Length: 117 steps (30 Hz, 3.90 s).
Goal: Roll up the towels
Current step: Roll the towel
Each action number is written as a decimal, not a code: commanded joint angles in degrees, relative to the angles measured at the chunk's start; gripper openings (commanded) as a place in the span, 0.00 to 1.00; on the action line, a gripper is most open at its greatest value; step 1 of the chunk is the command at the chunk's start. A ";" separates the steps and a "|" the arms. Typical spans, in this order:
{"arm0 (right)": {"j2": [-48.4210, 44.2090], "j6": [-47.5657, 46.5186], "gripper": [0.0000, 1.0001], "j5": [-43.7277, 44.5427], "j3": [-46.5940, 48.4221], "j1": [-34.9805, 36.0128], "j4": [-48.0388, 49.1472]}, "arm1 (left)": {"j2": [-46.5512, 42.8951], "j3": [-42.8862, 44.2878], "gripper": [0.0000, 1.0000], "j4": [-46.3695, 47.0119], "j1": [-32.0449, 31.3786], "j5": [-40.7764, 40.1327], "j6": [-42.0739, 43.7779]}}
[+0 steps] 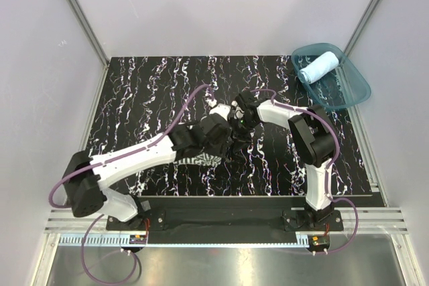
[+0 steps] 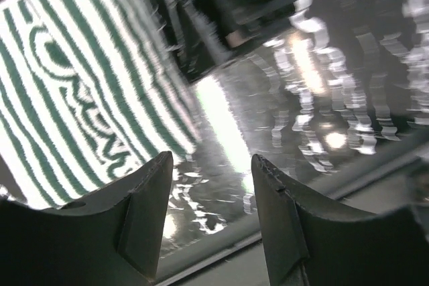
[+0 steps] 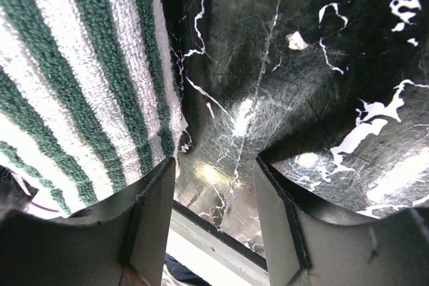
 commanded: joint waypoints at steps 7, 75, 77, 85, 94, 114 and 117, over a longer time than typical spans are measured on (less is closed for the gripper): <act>-4.41 0.24 0.56 -0.59 -0.07 0.53 -0.68 | 9.11 -4.82 0.59 4.21 0.06 -12.69 -2.26; -9.51 17.72 0.13 22.00 -5.00 10.37 5.05 | -20.77 -30.59 0.92 24.79 8.60 -2.37 0.28; -8.63 17.99 0.13 22.53 -3.15 10.98 3.63 | -19.19 -28.13 0.93 23.12 4.13 -7.05 0.63; -7.92 18.52 0.15 22.09 -0.77 12.04 0.64 | -9.10 -22.14 0.95 21.80 -7.32 -17.70 0.46; -8.45 18.87 0.18 19.63 -0.94 12.30 0.11 | 1.19 -19.94 0.96 22.85 -10.32 -22.01 -4.02; -13.98 18.43 0.66 17.94 -2.27 12.57 -2.35 | -3.17 -29.77 0.00 29.86 -8.47 -19.75 -5.79; -16.00 17.64 0.91 20.42 0.02 11.16 -4.63 | -7.04 -35.66 0.00 35.59 -6.45 -15.26 -6.22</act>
